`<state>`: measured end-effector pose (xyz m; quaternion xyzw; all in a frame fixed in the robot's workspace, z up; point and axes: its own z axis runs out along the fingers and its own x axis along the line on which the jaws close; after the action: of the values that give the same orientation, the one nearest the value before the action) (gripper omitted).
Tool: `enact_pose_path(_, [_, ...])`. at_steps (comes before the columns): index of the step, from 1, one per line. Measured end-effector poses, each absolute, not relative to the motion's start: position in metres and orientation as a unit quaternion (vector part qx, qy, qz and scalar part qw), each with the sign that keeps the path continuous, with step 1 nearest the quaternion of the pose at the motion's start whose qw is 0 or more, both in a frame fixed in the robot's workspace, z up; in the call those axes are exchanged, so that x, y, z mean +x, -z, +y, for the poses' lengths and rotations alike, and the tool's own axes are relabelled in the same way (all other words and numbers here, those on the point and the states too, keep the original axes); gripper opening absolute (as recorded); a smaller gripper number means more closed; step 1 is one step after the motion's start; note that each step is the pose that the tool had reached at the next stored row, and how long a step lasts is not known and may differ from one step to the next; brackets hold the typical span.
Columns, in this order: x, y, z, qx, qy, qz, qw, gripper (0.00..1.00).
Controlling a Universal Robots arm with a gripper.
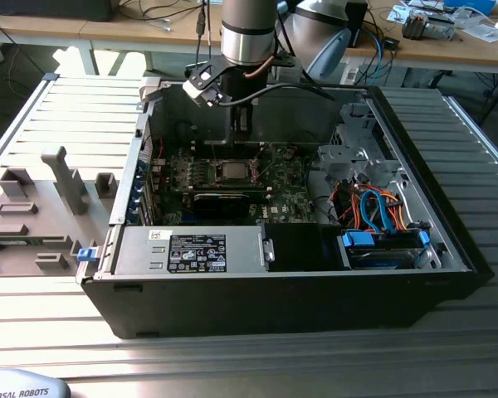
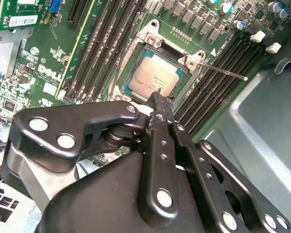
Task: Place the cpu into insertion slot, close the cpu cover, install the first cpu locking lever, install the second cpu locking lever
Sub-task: 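Close the cpu cover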
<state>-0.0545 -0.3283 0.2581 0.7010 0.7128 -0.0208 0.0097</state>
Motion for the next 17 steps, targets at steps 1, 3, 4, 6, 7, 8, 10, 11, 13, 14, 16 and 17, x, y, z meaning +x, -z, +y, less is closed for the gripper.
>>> enact_pose_path(1, [-0.055, -0.258, -0.328, 0.701, 0.021, 0.713, 0.01, 0.11])
enact_pose_path(3, [-0.054, -0.258, -0.328, 0.701, 0.021, 0.713, 0.01, 0.11])
enact_pose_path(4, [-0.054, -0.258, -0.328, 0.701, 0.021, 0.713, 0.01, 0.11])
enact_pose_path(6, [-0.053, -0.258, -0.328, 0.701, 0.021, 0.713, 0.01, 0.11])
enact_pose_path(7, [-0.052, -0.258, -0.328, 0.701, 0.021, 0.713, 0.01, 0.11])
enact_pose_path(8, [-0.051, -0.258, -0.328, 0.701, 0.021, 0.713, 0.01, 0.11])
enact_pose_path(10, [-0.049, -0.258, -0.328, 0.701, 0.021, 0.713, 0.01, 0.11])
enact_pose_path(11, [-0.048, -0.258, -0.328, 0.701, 0.021, 0.713, 0.01, 0.11])
enact_pose_path(13, [-0.046, -0.259, -0.328, 0.701, 0.021, 0.713, 0.01, 0.11])
enact_pose_path(14, [-0.043, -0.259, -0.328, 0.701, 0.021, 0.713, 0.01, 0.11])
enact_pose_path(16, [-0.038, -0.259, -0.328, 0.701, 0.021, 0.712, 0.01, 0.11])
enact_pose_path(17, [-0.037, -0.259, -0.328, 0.701, 0.021, 0.712, 0.01, 0.11])
